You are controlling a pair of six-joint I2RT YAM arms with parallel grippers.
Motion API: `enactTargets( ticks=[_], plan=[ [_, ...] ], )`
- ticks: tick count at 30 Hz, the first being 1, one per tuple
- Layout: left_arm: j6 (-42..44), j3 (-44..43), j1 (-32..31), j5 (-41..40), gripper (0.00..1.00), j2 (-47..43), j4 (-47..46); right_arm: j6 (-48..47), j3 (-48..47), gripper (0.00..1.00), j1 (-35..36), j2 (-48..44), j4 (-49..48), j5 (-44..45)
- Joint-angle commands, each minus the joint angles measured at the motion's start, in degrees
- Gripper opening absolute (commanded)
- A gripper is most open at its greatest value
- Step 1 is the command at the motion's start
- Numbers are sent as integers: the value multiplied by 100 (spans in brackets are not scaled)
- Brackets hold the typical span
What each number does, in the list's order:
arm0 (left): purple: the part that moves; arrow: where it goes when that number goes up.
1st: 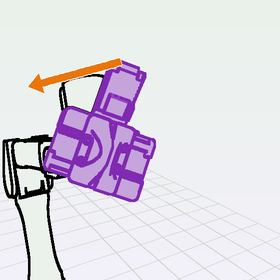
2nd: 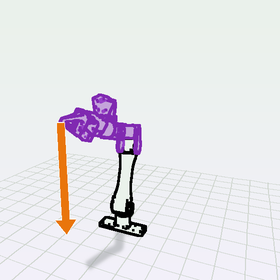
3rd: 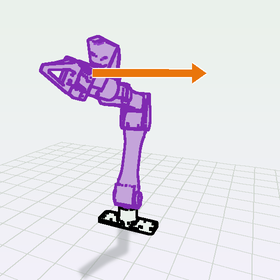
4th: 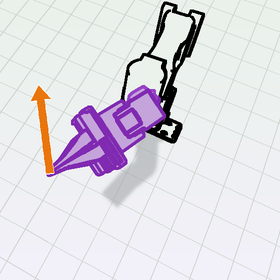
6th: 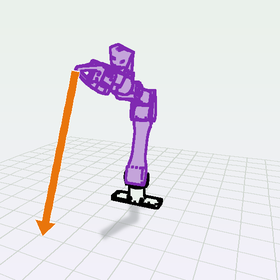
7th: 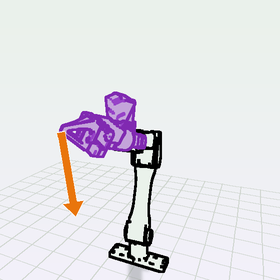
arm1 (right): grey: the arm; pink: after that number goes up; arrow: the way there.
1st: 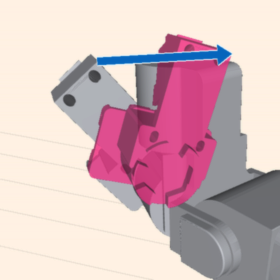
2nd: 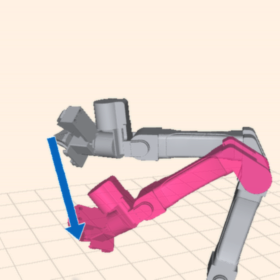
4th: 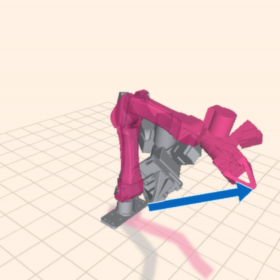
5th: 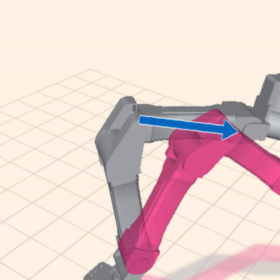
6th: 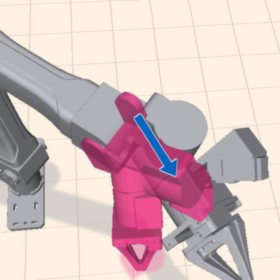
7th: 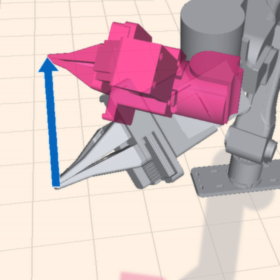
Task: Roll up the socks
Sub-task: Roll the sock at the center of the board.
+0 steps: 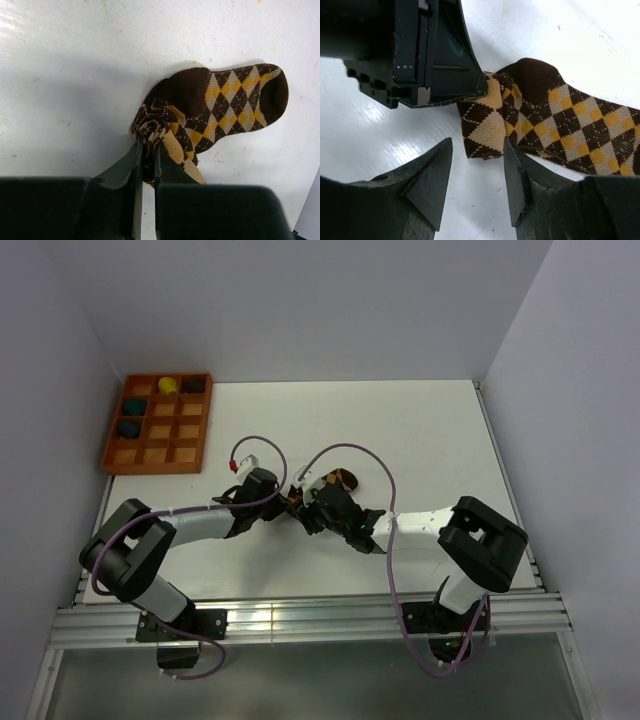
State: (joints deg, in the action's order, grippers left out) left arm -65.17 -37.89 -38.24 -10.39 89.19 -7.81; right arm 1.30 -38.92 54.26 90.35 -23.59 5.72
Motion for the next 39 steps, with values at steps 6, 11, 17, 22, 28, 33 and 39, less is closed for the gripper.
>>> enactTargets(
  ticks=[6,11,17,22,28,33,39],
  plan=[
    [189,-122,-70,20,0,134,421,-683,-388,53,322,650,-207,738],
    [189,-114,-70,55,1,134,386,-780,-546,53,497,993,-102,1010],
    [109,-78,-70,134,4,64,289,-667,-687,35,586,1424,31,1230],
    [-13,97,-70,3,16,-191,245,-289,-591,1,507,1399,83,1126],
    [-189,361,-26,-244,55,-630,193,546,-231,0,-81,942,65,-200],
    [-269,554,53,-349,67,-990,131,1073,-432,0,-741,1099,391,-1642],
    [-374,809,115,-437,70,-1377,-79,1943,-248,0,-1495,1284,-118,-3205]
  ],
)
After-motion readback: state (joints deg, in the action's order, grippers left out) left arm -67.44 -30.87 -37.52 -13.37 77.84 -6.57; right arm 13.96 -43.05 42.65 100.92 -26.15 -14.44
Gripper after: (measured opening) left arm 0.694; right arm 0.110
